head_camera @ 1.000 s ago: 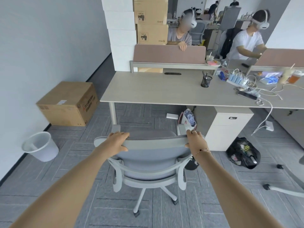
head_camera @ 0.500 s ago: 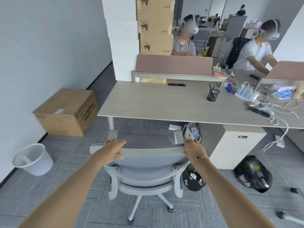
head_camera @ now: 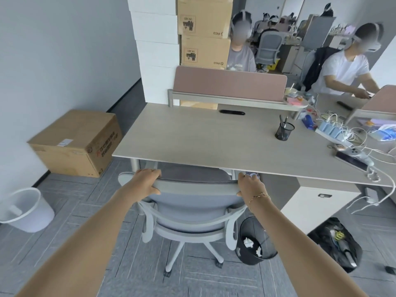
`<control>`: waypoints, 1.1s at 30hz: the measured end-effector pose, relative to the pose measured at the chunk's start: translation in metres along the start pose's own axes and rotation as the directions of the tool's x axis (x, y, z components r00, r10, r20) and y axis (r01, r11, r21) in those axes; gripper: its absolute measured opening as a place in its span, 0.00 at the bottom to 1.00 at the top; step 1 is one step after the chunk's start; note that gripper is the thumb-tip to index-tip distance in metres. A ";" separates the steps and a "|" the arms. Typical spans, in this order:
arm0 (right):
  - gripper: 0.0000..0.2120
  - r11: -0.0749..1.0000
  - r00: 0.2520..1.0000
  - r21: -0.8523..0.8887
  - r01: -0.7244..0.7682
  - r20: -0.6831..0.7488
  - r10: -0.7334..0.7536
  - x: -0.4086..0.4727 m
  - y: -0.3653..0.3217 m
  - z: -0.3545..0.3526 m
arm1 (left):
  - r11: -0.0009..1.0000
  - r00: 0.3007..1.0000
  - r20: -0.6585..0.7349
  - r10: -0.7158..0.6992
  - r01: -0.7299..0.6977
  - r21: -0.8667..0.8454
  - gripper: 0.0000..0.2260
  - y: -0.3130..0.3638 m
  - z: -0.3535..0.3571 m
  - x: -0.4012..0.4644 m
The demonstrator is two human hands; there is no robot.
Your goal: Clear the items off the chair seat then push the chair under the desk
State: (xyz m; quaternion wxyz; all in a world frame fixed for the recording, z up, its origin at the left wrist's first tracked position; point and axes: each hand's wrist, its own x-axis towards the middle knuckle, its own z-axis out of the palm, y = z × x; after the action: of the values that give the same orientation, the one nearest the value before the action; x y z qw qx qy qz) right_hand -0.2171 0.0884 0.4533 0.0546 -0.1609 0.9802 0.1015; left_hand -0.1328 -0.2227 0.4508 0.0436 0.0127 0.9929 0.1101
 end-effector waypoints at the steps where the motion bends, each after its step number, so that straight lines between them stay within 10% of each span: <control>1: 0.28 1.000 1.000 -0.006 0.000 -0.004 0.000 0.007 0.002 0.000 | 1.000 1.000 -0.006 0.004 -0.004 0.001 0.15 0.001 -0.002 0.008; 33: 0.23 1.000 0.999 0.004 0.022 0.026 -0.022 0.110 0.046 -0.012 | 0.997 0.999 -0.028 -0.015 0.012 -0.081 0.19 -0.013 -0.004 0.136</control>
State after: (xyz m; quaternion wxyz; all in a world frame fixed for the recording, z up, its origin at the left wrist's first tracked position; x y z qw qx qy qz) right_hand -0.3362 0.0953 0.4576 0.0690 -0.1703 0.9777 0.1013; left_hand -0.2683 -0.2311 0.4401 0.0305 0.0026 0.9882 0.1499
